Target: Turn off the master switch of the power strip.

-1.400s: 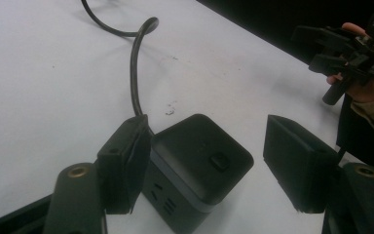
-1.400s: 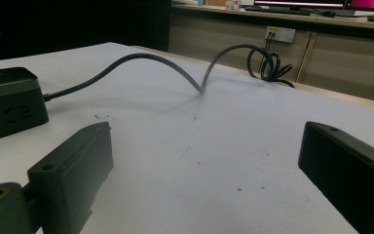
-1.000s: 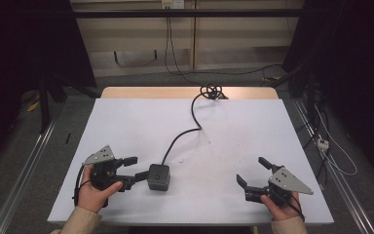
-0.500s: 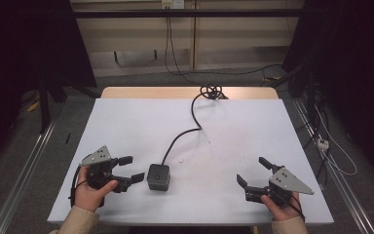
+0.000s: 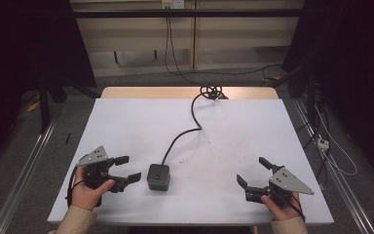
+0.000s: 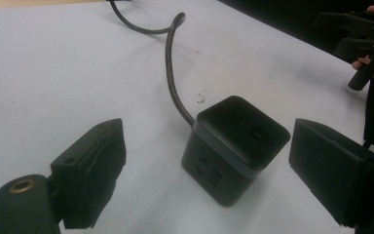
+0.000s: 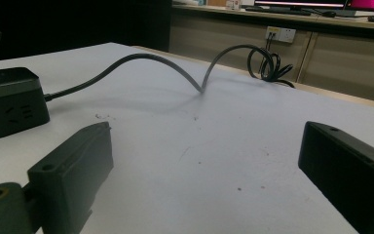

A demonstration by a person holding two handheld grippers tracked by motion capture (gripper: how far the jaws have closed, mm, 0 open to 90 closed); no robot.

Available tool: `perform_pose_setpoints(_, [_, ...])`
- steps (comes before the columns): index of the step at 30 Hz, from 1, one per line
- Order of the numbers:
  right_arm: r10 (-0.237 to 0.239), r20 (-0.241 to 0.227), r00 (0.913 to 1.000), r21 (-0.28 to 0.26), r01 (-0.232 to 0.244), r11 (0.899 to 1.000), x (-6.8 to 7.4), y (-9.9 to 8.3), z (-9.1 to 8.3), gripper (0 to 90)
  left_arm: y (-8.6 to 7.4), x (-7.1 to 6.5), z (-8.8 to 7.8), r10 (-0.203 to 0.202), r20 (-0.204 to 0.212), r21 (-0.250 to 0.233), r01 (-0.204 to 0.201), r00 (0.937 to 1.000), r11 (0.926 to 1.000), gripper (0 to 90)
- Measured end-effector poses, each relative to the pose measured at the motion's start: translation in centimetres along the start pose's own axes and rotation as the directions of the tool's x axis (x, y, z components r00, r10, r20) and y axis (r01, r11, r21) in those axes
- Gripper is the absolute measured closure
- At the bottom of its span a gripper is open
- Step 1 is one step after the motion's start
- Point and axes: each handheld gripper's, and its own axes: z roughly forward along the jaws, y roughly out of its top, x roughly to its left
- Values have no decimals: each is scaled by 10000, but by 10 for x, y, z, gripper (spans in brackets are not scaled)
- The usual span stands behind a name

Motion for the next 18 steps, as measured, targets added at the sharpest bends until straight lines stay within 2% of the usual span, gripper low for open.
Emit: perform_pose_setpoints(18, [-10,-5,10000,-15,10,10000,0,0,0,54,-6,8,-3,-136,-79,-37,136,9999,9999,101])
